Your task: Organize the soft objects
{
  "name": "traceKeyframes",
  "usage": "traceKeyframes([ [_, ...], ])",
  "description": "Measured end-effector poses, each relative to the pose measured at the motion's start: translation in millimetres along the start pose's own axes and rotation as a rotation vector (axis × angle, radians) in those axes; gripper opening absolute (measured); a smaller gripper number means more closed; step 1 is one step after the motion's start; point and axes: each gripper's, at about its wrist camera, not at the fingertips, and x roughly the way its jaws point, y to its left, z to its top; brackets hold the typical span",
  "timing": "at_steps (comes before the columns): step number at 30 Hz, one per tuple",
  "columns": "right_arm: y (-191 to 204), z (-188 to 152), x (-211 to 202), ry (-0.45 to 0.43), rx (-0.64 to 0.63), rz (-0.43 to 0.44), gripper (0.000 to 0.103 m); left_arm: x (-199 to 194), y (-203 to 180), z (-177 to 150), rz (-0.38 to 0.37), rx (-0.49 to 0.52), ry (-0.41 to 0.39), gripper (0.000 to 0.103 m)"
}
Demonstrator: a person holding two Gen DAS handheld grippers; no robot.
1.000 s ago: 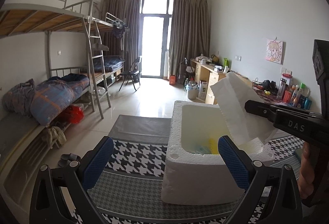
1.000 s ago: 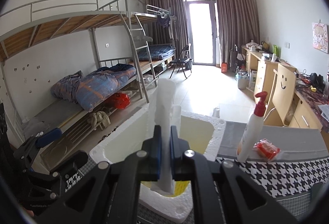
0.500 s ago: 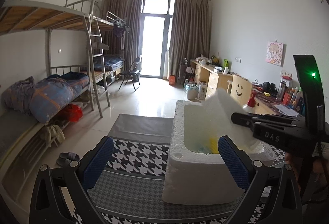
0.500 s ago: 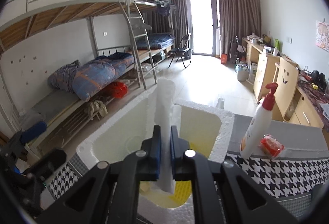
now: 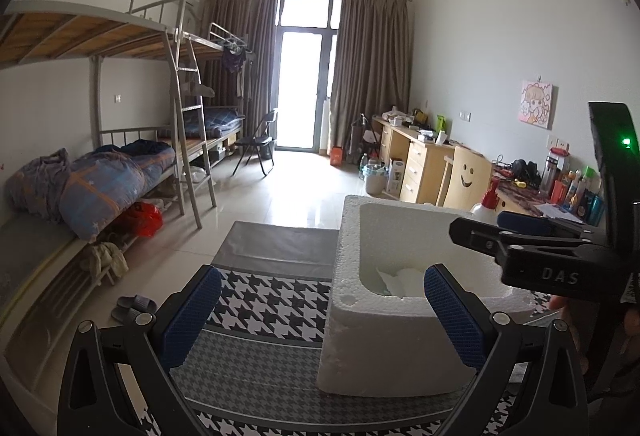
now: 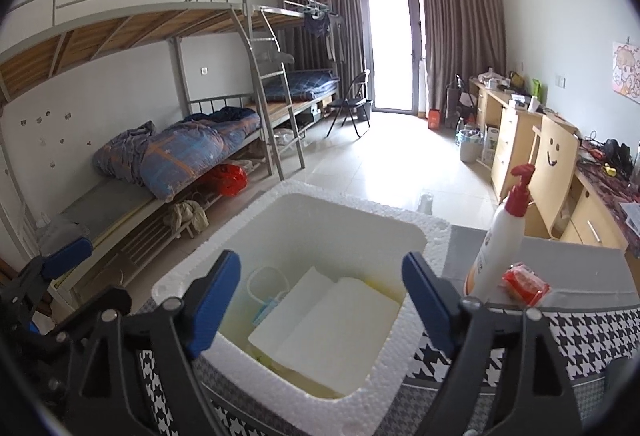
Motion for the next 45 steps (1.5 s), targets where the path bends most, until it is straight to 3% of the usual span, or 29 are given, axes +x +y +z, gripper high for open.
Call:
traceKeyframes([
  [11,-2,-1,-25,-0.031,0.004,0.002,0.087,-12,-4,1,0.011,0.006,-0.012,0.102],
  [24,-7,-7,-61,-0.118,0.01,-0.007,0.088,-31,-22,4,-0.04,0.031,-0.041,0.102],
  [30,-8,-12,-74,-0.155,0.011,-0.031,0.101,-36,-32,5,-0.054,0.045,-0.052,0.102],
  [45,-24,-24,-99,-0.208,0.023,-0.05,0.102,-50,-51,5,-0.093,0.064,-0.08,0.102],
])
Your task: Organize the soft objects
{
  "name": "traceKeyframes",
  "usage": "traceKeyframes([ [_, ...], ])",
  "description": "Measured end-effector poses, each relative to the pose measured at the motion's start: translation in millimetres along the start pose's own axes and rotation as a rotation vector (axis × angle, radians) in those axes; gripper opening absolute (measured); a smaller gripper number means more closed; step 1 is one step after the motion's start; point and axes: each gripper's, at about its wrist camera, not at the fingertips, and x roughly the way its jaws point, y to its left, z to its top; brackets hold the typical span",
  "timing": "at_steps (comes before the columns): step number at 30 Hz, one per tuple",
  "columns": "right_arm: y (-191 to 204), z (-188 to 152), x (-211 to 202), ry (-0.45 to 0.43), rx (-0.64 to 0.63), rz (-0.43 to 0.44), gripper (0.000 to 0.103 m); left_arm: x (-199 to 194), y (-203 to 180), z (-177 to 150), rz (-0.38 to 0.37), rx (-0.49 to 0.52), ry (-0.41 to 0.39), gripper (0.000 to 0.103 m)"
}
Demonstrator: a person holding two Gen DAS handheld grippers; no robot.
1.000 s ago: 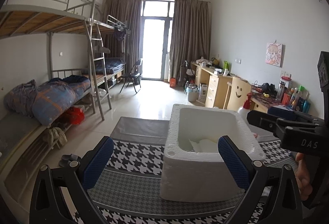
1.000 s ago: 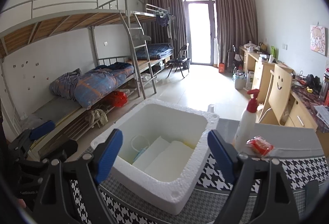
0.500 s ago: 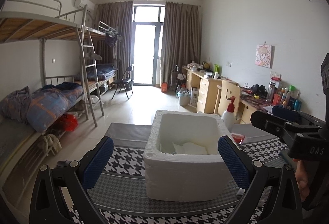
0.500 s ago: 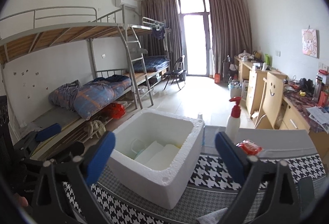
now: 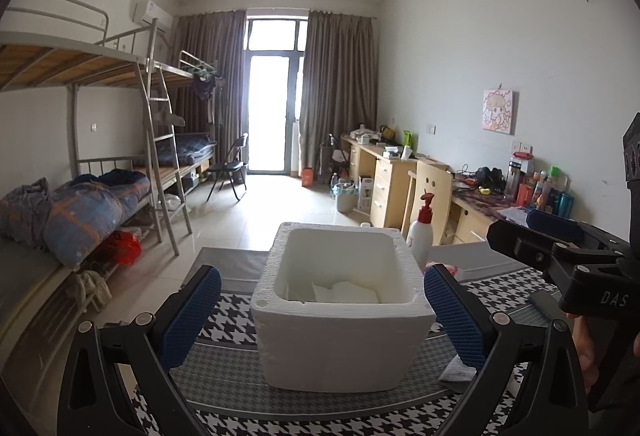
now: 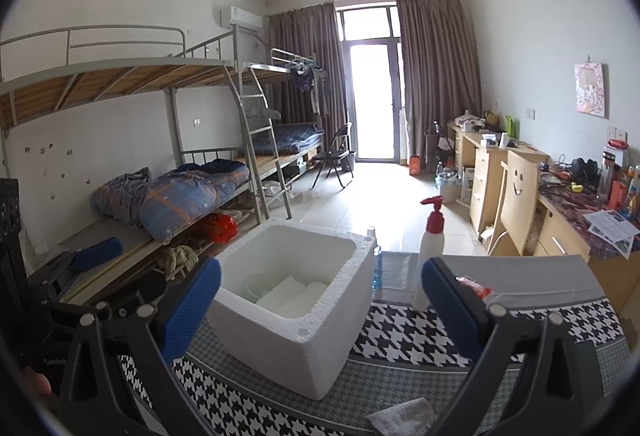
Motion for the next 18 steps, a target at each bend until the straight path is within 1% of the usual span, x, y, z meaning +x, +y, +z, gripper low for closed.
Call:
traceKeyframes([
  [6,-2,-2,-8,-0.013,0.004,-0.005,0.102,-6,-5,0,-0.01,0.009,-0.013,0.102],
  [18,-8,-13,-24,-0.032,-0.002,-0.037,0.102,-9,-14,-6,-0.035,0.014,-0.011,0.102],
])
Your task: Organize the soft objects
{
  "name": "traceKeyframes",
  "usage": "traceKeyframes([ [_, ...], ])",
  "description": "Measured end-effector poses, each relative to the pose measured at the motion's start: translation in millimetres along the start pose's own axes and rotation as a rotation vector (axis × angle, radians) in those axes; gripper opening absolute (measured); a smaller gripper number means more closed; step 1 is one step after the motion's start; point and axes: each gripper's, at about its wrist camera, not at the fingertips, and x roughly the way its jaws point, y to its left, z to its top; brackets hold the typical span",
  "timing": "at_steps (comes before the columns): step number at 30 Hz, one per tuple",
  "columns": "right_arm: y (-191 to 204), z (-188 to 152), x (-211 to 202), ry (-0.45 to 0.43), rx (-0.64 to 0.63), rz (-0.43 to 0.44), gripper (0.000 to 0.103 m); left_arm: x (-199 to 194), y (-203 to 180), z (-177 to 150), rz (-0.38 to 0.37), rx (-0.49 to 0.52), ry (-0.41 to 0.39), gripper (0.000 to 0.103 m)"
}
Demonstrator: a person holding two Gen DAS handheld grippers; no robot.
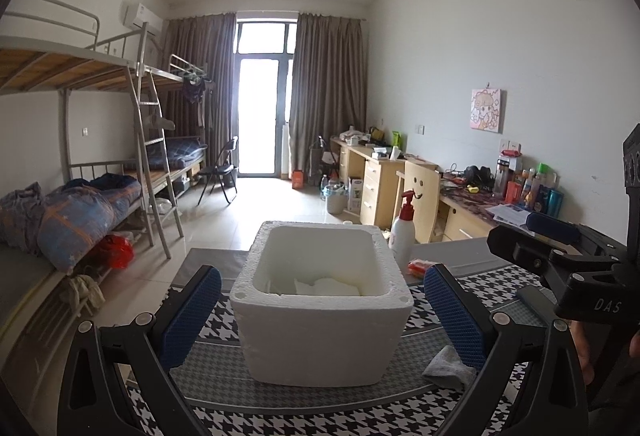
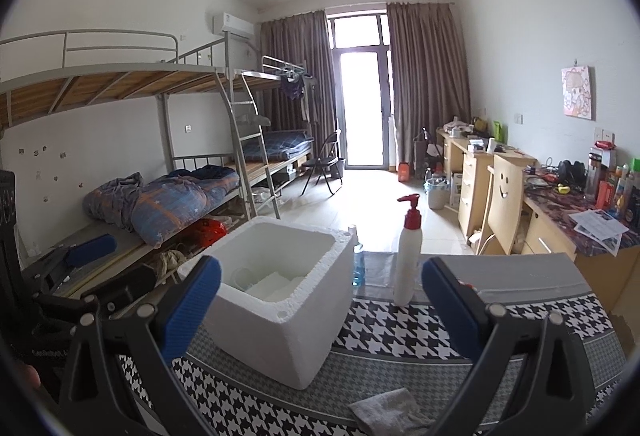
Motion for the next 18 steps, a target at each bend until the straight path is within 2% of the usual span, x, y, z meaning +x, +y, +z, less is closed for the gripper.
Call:
traceKeyframes([
  [18,-11,-19,-7,-0.011,0.036,-0.026,0.102,-3,-6,-10,-0.033,-0.01,-0.02,0.102],
])
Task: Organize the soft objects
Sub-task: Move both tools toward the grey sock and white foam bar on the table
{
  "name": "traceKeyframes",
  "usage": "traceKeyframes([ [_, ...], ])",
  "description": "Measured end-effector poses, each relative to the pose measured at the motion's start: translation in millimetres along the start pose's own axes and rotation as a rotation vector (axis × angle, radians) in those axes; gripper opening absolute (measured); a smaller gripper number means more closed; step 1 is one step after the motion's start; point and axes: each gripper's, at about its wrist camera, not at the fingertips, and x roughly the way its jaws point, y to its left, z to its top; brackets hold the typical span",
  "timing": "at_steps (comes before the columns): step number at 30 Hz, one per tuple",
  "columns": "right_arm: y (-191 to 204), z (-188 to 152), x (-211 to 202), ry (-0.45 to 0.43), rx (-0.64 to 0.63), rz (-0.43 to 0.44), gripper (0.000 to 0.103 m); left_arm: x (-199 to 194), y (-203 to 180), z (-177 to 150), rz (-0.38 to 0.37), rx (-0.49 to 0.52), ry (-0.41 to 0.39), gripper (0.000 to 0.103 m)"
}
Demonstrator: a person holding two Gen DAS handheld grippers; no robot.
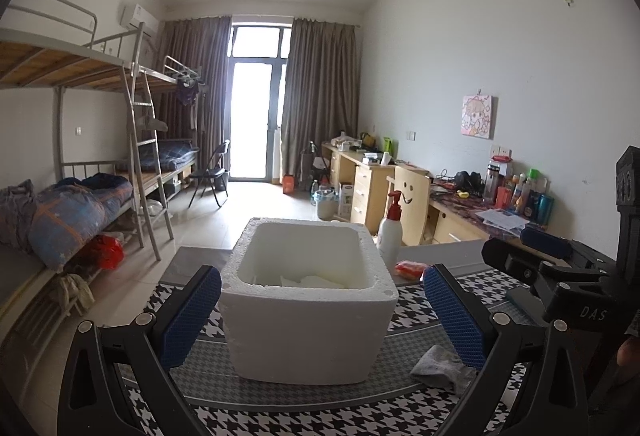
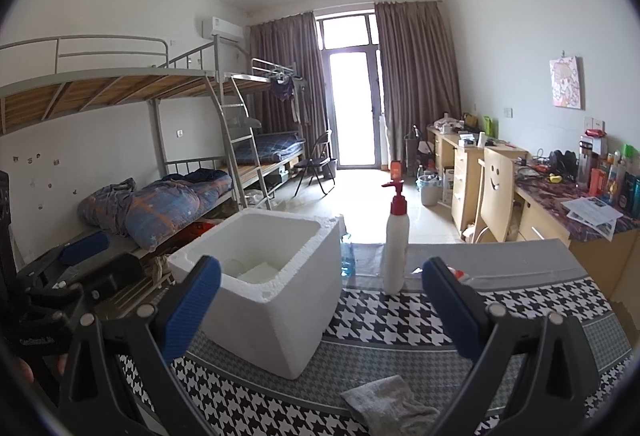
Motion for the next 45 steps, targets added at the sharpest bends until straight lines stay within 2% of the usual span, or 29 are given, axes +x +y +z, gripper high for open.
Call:
traceKeyframes([
  [11,-7,-6,-11,-0.022,0.008,-0.014,0.102,3,-4,-11,-0.005,-0.001,0.009,0.102],
  [18,-10,-14,-13,-0.004,0.0,-0.036,0.102,4,-5,-16,-0.001,0.005,0.005,0.102],
  [27,-18,-23,-14,0.007,0.019,-0.05,0.102,11,-5,-24,-0.027,0.002,0.027,0.102],
  [45,-40,-41,-17,0.024,0.066,-0.158,0.102,25,-15,-39,-0.101,0.016,0.072,0.102],
])
